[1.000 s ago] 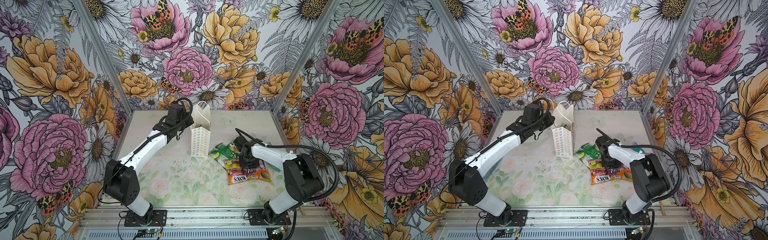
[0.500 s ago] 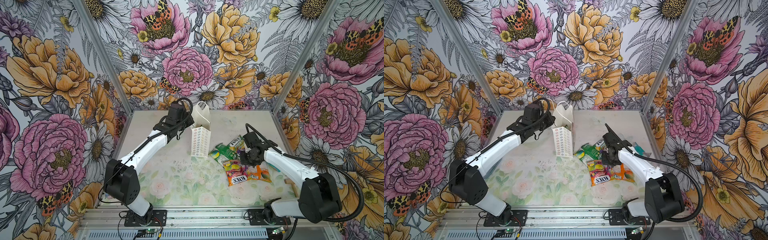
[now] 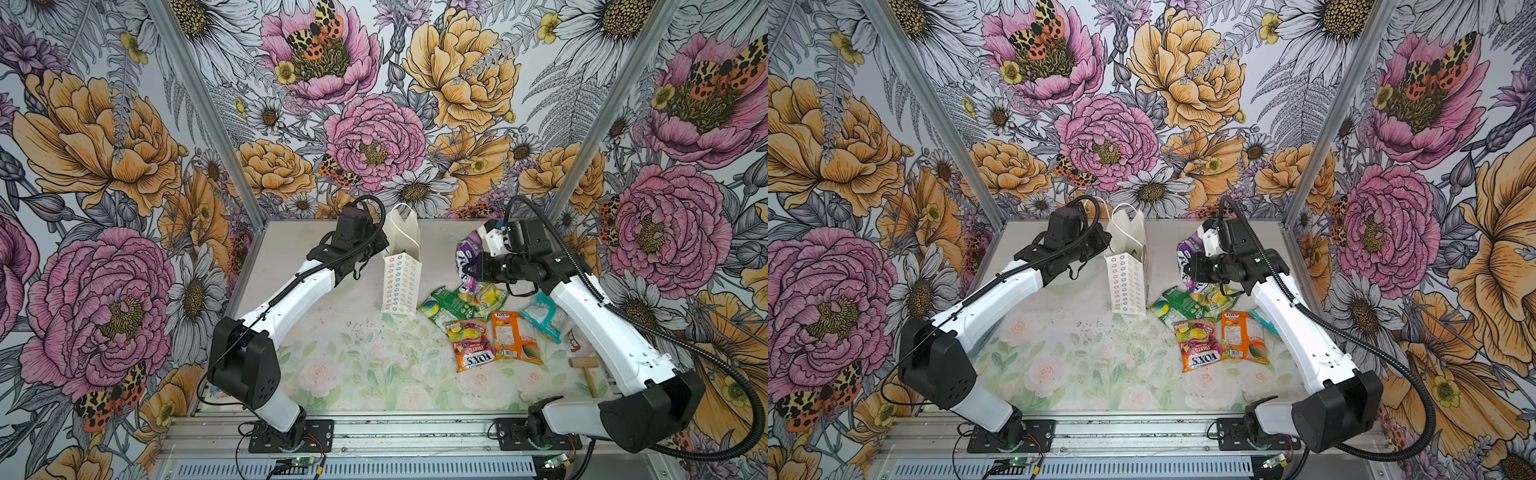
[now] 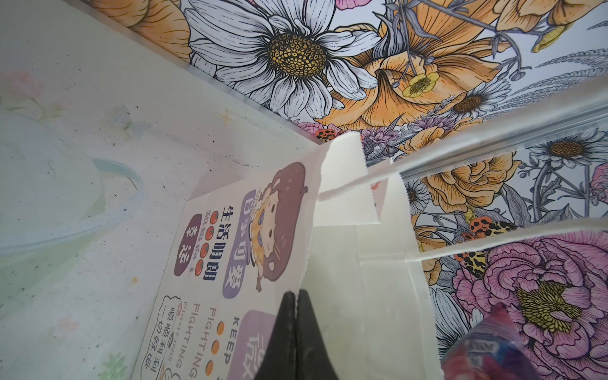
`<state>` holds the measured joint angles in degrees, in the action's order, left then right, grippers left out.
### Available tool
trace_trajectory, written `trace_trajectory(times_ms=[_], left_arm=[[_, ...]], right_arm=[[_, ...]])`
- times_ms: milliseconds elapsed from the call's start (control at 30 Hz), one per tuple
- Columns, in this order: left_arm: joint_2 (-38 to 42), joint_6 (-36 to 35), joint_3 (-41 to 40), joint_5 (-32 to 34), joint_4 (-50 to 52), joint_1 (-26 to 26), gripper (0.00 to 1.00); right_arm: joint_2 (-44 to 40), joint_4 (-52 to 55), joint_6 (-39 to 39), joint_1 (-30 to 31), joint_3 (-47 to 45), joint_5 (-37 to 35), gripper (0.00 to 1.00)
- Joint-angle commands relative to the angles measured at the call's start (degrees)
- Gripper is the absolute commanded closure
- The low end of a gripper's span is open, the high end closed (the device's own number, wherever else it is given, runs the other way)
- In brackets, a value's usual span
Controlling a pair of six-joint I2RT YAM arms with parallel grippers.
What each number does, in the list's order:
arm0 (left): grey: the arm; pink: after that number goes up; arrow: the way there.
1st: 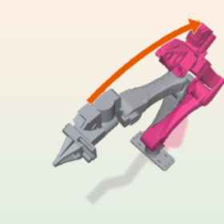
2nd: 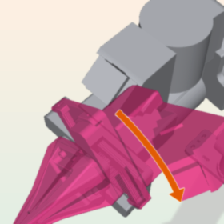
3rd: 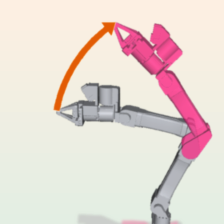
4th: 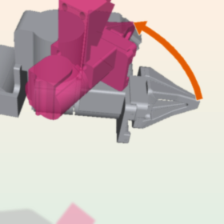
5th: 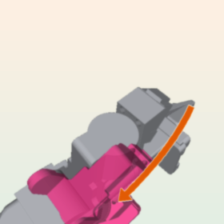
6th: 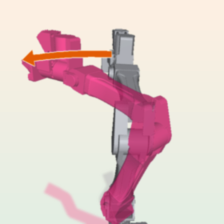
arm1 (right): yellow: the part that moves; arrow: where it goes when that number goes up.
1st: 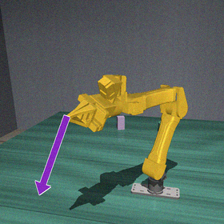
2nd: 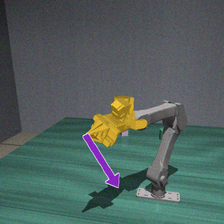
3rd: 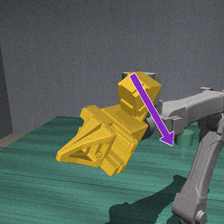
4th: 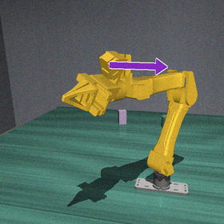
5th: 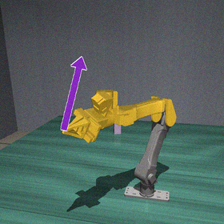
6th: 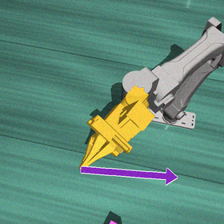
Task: Place the snacks into the paper bag
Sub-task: Pick up the snack, then place the snack in the paper bag.
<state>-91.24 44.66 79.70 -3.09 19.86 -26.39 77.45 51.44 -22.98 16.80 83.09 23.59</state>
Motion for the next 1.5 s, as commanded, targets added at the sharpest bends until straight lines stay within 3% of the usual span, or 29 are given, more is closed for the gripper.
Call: trace_trajectory(times_ms=[0,333,600,967,1467], left_arm=[[1.4,0.4,-0.3,0.1,-0.4,-0.1,1.00],[2.2,1.0,-0.9,0.7,-0.4,0.0,1.00],[2.9,1.3,-1.5,1.4,-0.4,0.3,1.00],[4.1,1.7,-3.0,1.6,-0.8,0.9,1.00],[5.5,2.1,-4.4,1.9,-1.4,0.8,1.00]], right_arm=[[1.9,-2.1,0.8,-0.4,7.9,6.6,1.00],[9.0,-9.6,-4.0,2.4,24.3,13.4,1.00],[14.9,-16.4,-8.1,7.6,32.9,12.4,1.00],[20.6,-28.8,-15.9,10.9,35.7,12.6,1.00],[25.2,-33.4,-19.3,15.1,37.9,11.8,1.00]])
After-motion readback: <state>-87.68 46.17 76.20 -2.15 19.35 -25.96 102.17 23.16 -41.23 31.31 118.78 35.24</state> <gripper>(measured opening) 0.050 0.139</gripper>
